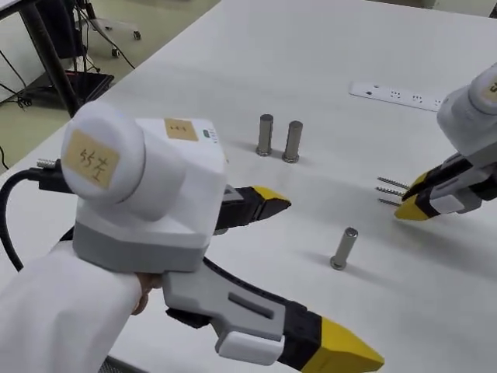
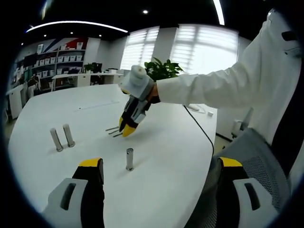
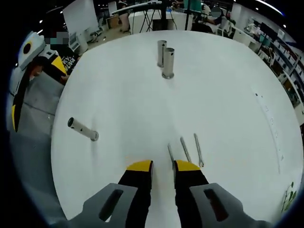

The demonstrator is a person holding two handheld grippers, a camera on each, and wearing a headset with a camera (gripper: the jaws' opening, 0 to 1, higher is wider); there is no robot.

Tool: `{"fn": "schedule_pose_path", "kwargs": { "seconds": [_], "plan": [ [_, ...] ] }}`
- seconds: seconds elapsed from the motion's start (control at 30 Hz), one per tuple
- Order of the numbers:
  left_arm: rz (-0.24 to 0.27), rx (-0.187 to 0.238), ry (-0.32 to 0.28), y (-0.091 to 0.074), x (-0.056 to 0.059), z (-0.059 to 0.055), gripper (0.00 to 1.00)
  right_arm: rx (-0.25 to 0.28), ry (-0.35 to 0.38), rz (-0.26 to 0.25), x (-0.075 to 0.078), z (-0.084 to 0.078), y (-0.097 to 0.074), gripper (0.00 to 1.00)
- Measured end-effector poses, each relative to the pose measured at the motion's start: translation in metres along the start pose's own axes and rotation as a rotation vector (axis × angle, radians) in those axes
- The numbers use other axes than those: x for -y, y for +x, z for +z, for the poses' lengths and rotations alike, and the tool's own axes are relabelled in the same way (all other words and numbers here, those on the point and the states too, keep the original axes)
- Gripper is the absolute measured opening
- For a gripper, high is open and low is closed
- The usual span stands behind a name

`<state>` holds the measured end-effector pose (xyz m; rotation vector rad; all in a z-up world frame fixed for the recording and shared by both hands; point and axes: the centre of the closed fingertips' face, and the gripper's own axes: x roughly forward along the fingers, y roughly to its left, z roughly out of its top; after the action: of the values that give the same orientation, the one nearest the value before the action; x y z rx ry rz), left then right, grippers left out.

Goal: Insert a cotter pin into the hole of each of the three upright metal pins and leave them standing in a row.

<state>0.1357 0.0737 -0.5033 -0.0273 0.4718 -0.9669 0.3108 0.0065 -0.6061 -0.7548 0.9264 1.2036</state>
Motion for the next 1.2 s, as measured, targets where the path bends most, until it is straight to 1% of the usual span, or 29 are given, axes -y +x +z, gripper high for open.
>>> {"fn": "schedule_pose_path", "kwargs": {
  "seconds": [0.07,0.23,0.27,0.33,0.37,0.47,0.53,0.6,0.7,0.97,1.07,1.13,1.17,1.2],
  "plan": [
    [0.000,0.002,0.001,-0.0001,-0.0001,0.0001,0.99,0.000,0.002,-0.002,0.0002,0.0009,0.0010,0.13],
    [-0.003,-0.001,-0.002,-0.0001,0.0008,-0.0008,0.99,-0.024,-0.021,-0.003,0.0029,0.0000,0.0056,0.12],
    [0.002,-0.006,-0.012,0.0002,0.0002,-0.0017,0.99,-0.035,-0.025,-0.003,0.0037,-0.0017,0.0069,0.12],
    [-0.005,0.000,-0.001,0.0005,0.0012,-0.0011,0.99,-0.052,-0.036,-0.011,0.0058,-0.0042,0.0069,0.11],
    [-0.006,0.001,0.000,0.0006,0.0014,-0.0009,0.99,-0.043,-0.032,-0.008,0.0060,-0.0026,0.0060,0.11],
    [-0.005,-0.001,-0.008,0.0009,0.0014,-0.0008,0.99,-0.048,-0.029,-0.005,0.0075,-0.0030,0.0050,0.10],
    [-0.005,-0.001,-0.009,0.0010,0.0013,-0.0007,0.99,-0.052,-0.040,0.000,0.0074,-0.0032,0.0048,0.10],
    [-0.007,0.002,-0.006,0.0010,0.0016,-0.0003,0.99,-0.062,-0.048,0.003,0.0074,-0.0031,0.0047,0.09],
    [-0.009,0.001,-0.007,0.0007,0.0019,-0.0003,0.99,-0.087,-0.079,0.010,0.0059,-0.0019,0.0056,0.08],
    [-0.012,0.005,-0.002,-0.0001,0.0032,0.0003,0.99,-0.125,-0.107,0.020,0.0027,-0.0015,0.0071,0.05],
    [-0.002,-0.004,-0.003,-0.0003,0.0015,-0.0014,0.99,-0.140,-0.129,0.031,-0.0007,-0.0008,0.0078,0.03],
    [-0.003,-0.003,-0.004,-0.0007,0.0014,-0.0014,0.99,-0.148,-0.134,0.029,0.0000,-0.0004,0.0086,0.00],
    [-0.004,-0.002,-0.004,-0.0008,0.0015,-0.0011,0.99,-0.163,-0.153,0.004,0.0056,-0.0004,0.0092,0.00],
    [-0.004,-0.001,-0.005,-0.0011,0.0015,-0.0009,0.99,-0.169,-0.144,0.022,0.0046,-0.0004,0.0097,0.00]
  ]
}}
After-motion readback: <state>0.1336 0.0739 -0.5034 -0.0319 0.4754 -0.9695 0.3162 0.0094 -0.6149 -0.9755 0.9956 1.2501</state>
